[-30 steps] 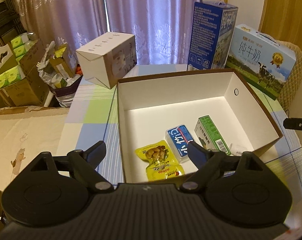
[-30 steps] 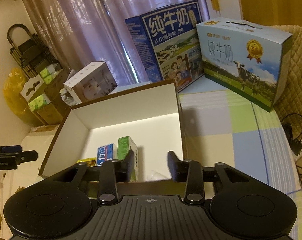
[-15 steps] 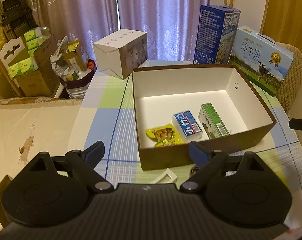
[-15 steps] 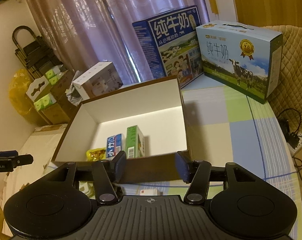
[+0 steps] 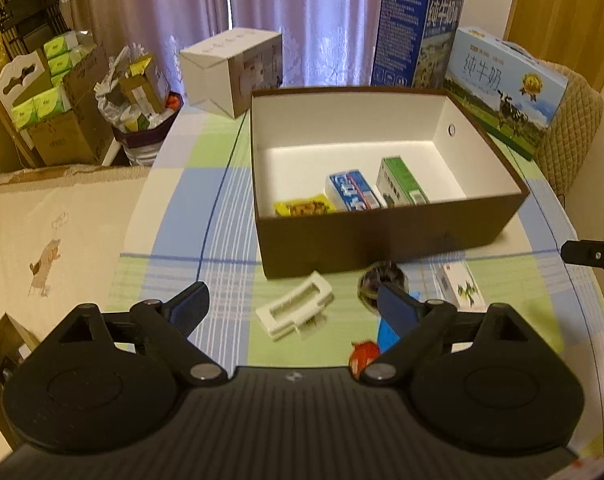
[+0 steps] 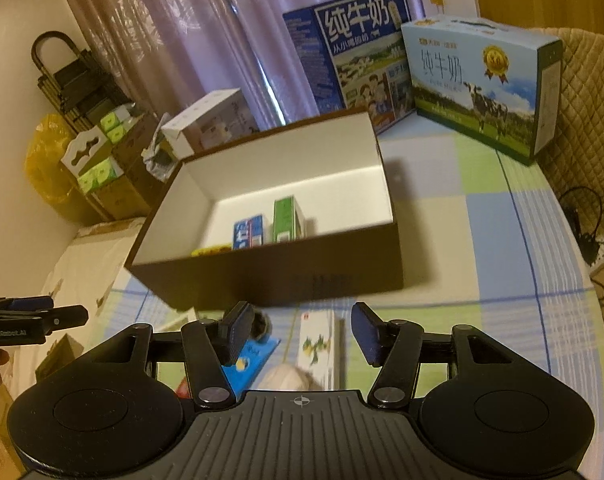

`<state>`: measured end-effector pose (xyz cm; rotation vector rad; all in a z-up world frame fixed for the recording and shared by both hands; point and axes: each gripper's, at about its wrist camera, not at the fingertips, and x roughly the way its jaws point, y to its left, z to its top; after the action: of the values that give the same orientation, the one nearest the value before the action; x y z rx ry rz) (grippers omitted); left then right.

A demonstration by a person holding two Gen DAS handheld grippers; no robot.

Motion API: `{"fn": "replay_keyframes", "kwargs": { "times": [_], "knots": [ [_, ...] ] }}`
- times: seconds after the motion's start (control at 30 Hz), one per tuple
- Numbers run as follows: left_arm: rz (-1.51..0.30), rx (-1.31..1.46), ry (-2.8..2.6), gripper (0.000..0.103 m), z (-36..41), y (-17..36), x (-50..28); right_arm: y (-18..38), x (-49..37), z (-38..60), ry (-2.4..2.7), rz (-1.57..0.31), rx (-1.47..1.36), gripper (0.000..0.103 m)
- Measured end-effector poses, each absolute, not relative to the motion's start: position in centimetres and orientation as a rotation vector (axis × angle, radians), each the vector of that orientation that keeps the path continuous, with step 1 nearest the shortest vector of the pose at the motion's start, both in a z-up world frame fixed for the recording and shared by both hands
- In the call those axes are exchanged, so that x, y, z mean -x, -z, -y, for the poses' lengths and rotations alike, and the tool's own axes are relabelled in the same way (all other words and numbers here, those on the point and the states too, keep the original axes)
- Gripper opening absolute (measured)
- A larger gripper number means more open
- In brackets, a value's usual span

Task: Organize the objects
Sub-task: 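Withdraw both tools from the brown box toward the remaining items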

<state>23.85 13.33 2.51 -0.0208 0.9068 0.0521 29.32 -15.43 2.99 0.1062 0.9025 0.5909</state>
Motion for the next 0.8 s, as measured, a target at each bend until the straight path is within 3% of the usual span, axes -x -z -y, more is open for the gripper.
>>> {"fn": "replay_keyframes", "kwargs": {
  "times": [0.8],
  "knots": [
    [-1.032, 0.044, -0.014, 0.089, -11.0, 1.4, -19.6, 0.8, -23.7, 15.6, -0.595, -1.030, -0.059, 0.053]
  ]
}}
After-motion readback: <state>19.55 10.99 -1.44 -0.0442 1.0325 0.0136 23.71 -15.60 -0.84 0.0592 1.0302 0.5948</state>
